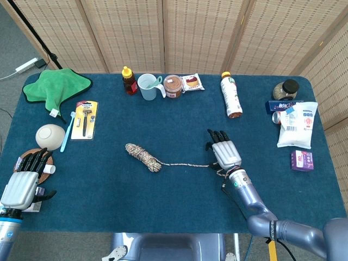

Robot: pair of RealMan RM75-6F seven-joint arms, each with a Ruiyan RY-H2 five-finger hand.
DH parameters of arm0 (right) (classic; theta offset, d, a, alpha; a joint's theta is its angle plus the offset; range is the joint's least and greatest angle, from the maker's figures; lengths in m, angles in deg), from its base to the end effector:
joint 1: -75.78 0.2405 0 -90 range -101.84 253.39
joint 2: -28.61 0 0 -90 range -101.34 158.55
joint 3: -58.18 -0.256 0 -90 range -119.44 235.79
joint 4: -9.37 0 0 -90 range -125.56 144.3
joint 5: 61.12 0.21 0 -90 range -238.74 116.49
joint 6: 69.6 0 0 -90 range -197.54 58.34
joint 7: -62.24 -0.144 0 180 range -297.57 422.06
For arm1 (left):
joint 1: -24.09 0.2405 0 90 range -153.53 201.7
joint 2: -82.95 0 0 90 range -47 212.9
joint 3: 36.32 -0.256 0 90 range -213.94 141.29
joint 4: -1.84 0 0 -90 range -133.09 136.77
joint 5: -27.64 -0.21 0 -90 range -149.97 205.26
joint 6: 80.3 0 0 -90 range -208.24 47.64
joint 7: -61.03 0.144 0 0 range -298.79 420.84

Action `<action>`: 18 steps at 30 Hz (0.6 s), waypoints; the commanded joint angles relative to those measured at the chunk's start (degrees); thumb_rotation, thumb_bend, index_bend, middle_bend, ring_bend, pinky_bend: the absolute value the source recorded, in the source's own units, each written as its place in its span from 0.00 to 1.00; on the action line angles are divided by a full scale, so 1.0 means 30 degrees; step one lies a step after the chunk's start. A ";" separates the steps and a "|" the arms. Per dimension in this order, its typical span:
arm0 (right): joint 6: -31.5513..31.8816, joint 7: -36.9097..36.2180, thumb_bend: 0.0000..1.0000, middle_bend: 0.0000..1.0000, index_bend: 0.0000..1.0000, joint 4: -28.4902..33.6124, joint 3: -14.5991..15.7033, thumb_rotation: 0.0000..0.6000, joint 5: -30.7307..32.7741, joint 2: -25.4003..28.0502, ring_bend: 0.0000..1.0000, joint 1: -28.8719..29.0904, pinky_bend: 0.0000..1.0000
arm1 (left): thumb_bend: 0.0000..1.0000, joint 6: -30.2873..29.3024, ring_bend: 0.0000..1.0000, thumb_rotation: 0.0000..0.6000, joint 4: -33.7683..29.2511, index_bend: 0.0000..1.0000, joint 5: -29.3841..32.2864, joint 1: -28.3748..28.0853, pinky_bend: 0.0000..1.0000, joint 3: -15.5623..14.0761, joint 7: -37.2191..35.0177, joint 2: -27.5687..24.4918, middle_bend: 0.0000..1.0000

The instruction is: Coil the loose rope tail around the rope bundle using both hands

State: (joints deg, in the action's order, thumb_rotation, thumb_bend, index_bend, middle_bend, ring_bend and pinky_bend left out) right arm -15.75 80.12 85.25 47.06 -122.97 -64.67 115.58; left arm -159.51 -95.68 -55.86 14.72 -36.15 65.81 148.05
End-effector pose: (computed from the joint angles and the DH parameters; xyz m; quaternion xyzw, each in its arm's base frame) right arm -0.1834 -0.3522 -0.0287 0.7149 -0.4120 0.3463 0.4464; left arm -0.2908 0.1912 0.1273 -0.6275 -0.4214 -0.3652 0.5434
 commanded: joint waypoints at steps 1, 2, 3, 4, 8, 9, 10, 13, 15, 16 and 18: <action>-0.0058 -0.0061 0.27 0.00 0.41 -0.0135 0.0082 1.00 -0.0025 -0.0010 0.00 -0.0030 0.00 | 0.11 0.0007 0.00 1.00 -0.0007 0.00 -0.0011 0.0007 0.00 0.0001 0.0019 0.0007 0.00; -0.0091 -0.0111 0.27 0.00 0.42 -0.0187 0.0120 1.00 -0.0033 -0.0015 0.00 -0.0049 0.00 | 0.11 0.0017 0.00 1.00 -0.0004 0.00 -0.0028 0.0009 0.00 -0.0005 0.0026 0.0011 0.00; -0.0115 -0.0150 0.27 0.00 0.43 -0.0245 0.0165 1.00 -0.0057 -0.0017 0.00 -0.0069 0.00 | 0.11 0.0028 0.00 1.00 -0.0003 0.00 -0.0047 0.0009 0.00 -0.0010 0.0026 0.0016 0.00; -0.0135 -0.0168 0.27 0.00 0.43 -0.0297 0.0211 1.00 -0.0080 -0.0020 0.00 -0.0086 0.00 | 0.11 0.0037 0.00 1.00 -0.0001 0.00 -0.0054 0.0008 0.00 -0.0010 0.0031 0.0018 0.00; -0.0247 -0.0319 0.28 0.00 0.45 -0.0544 0.0419 1.00 -0.0145 -0.0075 0.00 -0.0192 0.00 | 0.11 0.0103 0.00 1.00 0.0008 0.00 -0.0098 0.0000 0.00 -0.0031 0.0029 0.0020 0.00; -0.0283 -0.0338 0.29 0.00 0.45 -0.0606 0.0471 1.00 -0.0164 -0.0087 0.00 -0.0210 0.00 | 0.11 0.0125 0.00 1.00 0.0004 0.00 -0.0102 -0.0002 0.00 -0.0036 0.0012 0.0014 0.00; -0.0335 -0.0376 0.29 0.00 0.45 -0.0665 0.0519 1.00 -0.0170 -0.0101 0.00 -0.0229 0.00 | 0.11 0.0129 0.00 1.00 0.0003 0.00 -0.0103 -0.0003 0.00 -0.0030 0.0013 0.0012 0.00; -0.0470 -0.0555 0.30 0.00 0.47 -0.0828 0.0561 1.00 -0.0160 -0.0155 0.00 -0.0257 0.00 | 0.11 0.0123 0.00 1.00 0.0007 0.00 -0.0114 0.0005 0.00 -0.0021 0.0033 0.0021 0.00; -0.0545 -0.0616 0.30 0.00 0.48 -0.1024 0.0569 1.00 -0.0141 -0.0236 0.00 -0.0251 0.00 | 0.11 0.0136 0.00 1.00 -0.0002 0.00 -0.0108 0.0011 0.00 -0.0020 0.0039 0.0019 0.00; -0.0608 -0.0680 0.30 0.00 0.48 -0.1076 0.0558 1.00 -0.0113 -0.0266 0.00 -0.0246 0.00 | 0.11 0.0142 0.00 1.00 -0.0001 0.00 -0.0104 0.0012 0.00 -0.0016 0.0040 0.0023 0.00; -0.0733 -0.0810 0.31 0.00 0.48 -0.1217 0.0539 1.00 -0.0080 -0.0333 0.00 -0.0227 0.00 | 0.11 0.0159 0.00 1.00 0.0000 0.00 -0.0088 0.0011 0.00 -0.0003 0.0049 0.0029 0.00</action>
State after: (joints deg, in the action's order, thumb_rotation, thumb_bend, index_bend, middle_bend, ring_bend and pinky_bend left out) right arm -17.78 77.86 81.77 48.70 -123.28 -65.55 114.87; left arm -159.03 -95.68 -56.12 14.75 -36.16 65.95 148.14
